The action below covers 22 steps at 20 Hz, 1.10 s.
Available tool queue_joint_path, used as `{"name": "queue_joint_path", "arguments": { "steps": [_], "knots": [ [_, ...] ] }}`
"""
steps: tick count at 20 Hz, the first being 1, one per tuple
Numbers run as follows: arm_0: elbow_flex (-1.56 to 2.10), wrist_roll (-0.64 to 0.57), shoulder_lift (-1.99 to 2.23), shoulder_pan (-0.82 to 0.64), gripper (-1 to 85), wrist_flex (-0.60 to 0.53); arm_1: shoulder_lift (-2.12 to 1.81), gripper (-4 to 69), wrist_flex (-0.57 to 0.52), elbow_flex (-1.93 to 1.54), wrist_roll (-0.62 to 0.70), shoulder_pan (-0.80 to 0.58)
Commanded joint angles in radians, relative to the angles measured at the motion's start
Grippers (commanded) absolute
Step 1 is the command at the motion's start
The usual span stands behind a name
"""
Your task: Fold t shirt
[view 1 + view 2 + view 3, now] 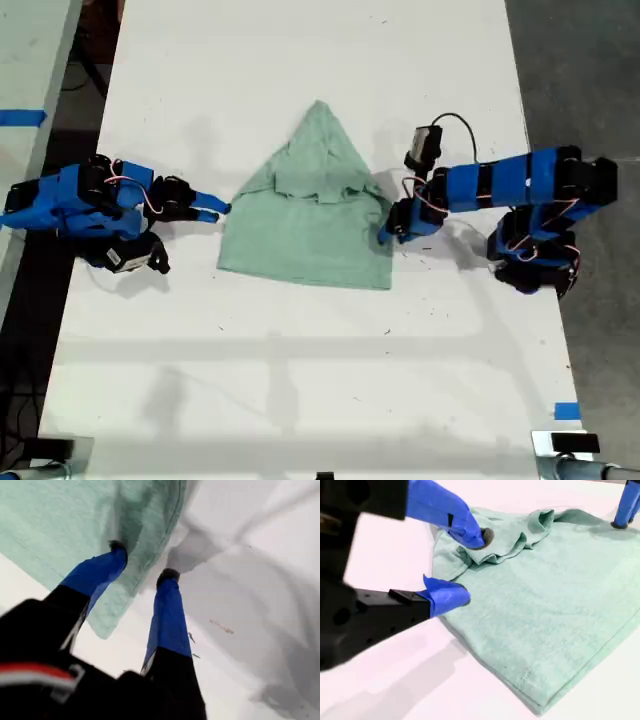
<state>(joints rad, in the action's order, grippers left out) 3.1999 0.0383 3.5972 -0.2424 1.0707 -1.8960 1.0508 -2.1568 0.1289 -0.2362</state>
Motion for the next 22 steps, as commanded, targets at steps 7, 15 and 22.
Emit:
{"name": "queue_joint_path", "arguments": {
  "steps": [7, 15, 22],
  "knots": [
    [0.009, -0.003, 0.006, 0.008, 14.6, -0.009, -0.002, 1.0, 0.261, 0.071, -0.107, -0.017],
    [0.009, -0.003, 0.006, 0.008, 14.6, -0.009, -0.115, 1.1, 0.198, 0.400, 0.181, -0.040],
    [0.009, -0.003, 0.006, 0.008, 14.6, -0.009, 0.310, 1.1, 0.170, 0.781, 0.250, 0.043]
  ]
}}
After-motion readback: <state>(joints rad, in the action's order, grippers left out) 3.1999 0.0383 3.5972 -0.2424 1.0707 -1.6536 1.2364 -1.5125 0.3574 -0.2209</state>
